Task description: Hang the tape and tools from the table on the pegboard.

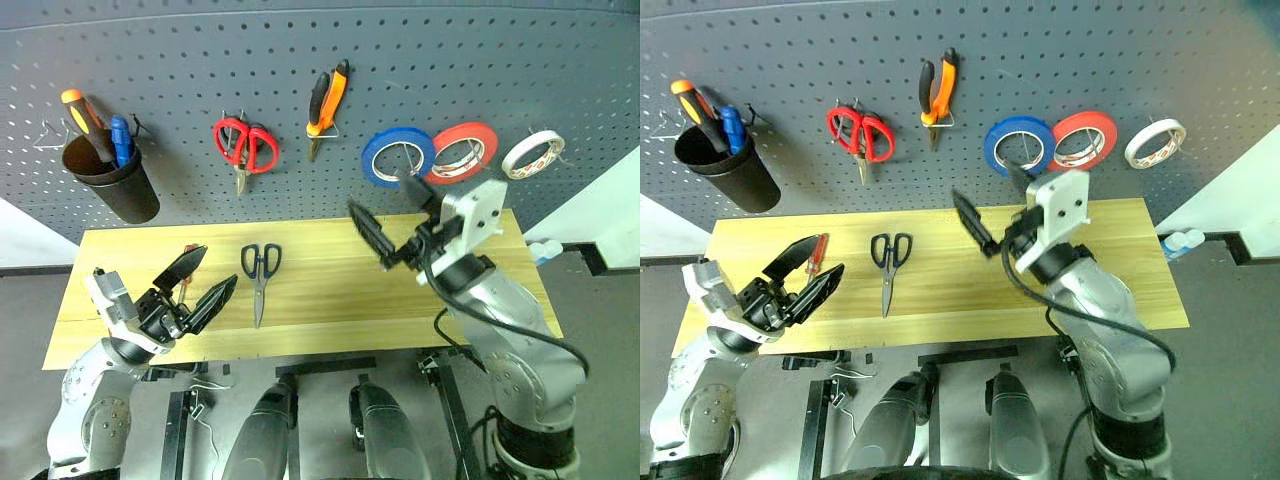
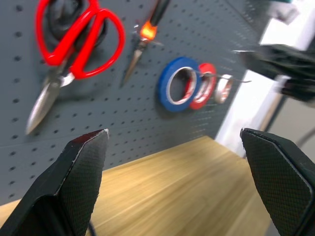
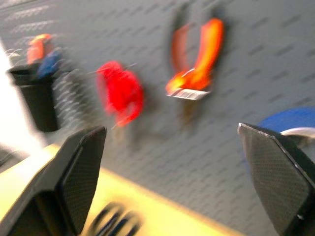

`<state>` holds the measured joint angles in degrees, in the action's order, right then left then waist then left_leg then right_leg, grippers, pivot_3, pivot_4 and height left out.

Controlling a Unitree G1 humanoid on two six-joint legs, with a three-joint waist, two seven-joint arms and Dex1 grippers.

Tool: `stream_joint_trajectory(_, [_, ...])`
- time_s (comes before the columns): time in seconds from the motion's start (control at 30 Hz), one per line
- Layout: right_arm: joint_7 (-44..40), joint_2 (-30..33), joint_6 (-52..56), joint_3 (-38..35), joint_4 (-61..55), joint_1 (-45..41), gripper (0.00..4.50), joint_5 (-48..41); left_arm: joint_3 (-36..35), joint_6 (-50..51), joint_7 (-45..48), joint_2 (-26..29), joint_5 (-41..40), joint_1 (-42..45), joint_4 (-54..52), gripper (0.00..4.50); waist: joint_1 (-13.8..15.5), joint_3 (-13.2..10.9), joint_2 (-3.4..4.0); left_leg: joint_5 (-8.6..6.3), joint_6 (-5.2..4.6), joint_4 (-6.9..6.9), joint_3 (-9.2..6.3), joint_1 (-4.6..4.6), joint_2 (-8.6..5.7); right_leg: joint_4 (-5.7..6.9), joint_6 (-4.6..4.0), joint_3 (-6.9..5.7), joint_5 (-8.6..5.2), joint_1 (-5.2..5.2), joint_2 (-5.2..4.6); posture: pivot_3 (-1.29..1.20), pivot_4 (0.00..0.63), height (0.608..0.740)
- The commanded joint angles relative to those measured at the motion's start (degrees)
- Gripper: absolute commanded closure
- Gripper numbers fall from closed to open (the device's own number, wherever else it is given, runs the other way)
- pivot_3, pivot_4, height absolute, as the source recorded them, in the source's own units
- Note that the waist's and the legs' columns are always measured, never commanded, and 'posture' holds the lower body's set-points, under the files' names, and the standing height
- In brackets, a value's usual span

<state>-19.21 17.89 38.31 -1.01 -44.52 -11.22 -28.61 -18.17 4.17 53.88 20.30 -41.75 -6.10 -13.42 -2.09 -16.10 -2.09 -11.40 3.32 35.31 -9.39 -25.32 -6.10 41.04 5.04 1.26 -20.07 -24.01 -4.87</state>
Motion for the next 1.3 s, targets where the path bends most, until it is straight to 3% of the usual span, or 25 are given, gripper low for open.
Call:
stream_joint_trajectory(0.03, [-3.76, 4.45, 3.59, -2.83, -4.42, 4.77, 0.05, -6.35, 1.82, -1.43, -1.47, -0.19, 3.53, 0.71, 2.19, 0.0, 0.16, 0.63, -0.04, -0.1, -0.18, 0.04, -0.04, 0.06, 0.0, -0.03, 0.01, -0.04, 0.01, 0.12, 0.0, 0.01, 0.179, 0.715])
stream_joint_trajectory(0.27, [-7.03, 13.34, 6.22, -8.62, -3.33, 11.74, 0.05, -9.93, 8.78, -0.13, -10.68, -0.55, 16.68, 4.33, 10.47, 0.0, 1.22, 1.98, 0.41, -0.23, -0.4, -0.04, -0.11, 1.0, 0.17, -0.83, 0.11, -0.16, 0.19, 1.36, 0.21, -0.03, 0.164, 0.715])
stream_joint_trajectory(0.47, [-7.5, 16.75, 5.78, -10.79, -2.91, 13.49, 0.05, -8.89, 16.21, 4.13, -23.86, -2.26, 30.3, 9.68, 14.97, 0.0, 1.51, 2.52, 0.37, -0.22, -0.49, -0.02, -0.11, 0.95, 0.15, -0.96, 0.24, -0.16, 0.31, 1.4, 0.18, -0.06, 0.172, 0.715])
stream_joint_trajectory(0.67, [-6.43, 16.77, 5.47, -10.51, -3.31, 14.25, 0.05, -8.7, 19.12, 7.75, -38.74, -7.92, 39.68, 15.97, 19.99, 0.0, 1.19, 2.69, 0.3, -0.24, -0.53, 0.0, -0.08, 0.95, 0.13, -0.95, 0.29, -0.19, 0.34, 1.4, 0.17, -0.06, 0.175, 0.715])
stream_joint_trajectory(0.9, [-5.0, 16.31, 5.05, -10.04, -3.44, 14.86, 0.05, -8.29, 20.03, 15.85, -47.33, -13.25, 43.4, 20.0, 18.44, 0.0, 1.21, 2.83, 0.29, -0.26, -0.57, 0.11, -0.07, 0.95, 0.1, -0.96, 0.36, -0.2, 0.38, 1.46, 0.17, -0.07, 0.182, 0.715])
stream_joint_trajectory(1.3, [-4.5, 15.85, 3.61, -9.47, -1.93, 15.16, 0.05, -7.14, 20.24, 37.58, -55.91, -20.13, 44.48, 17.02, 7.9, 0.0, 1.31, 2.85, 0.29, -0.3, -0.62, 0.28, -0.07, 0.95, 0.1, -0.95, 0.4, -0.22, 0.4, 1.55, 0.19, -0.07, 0.199, 0.715])
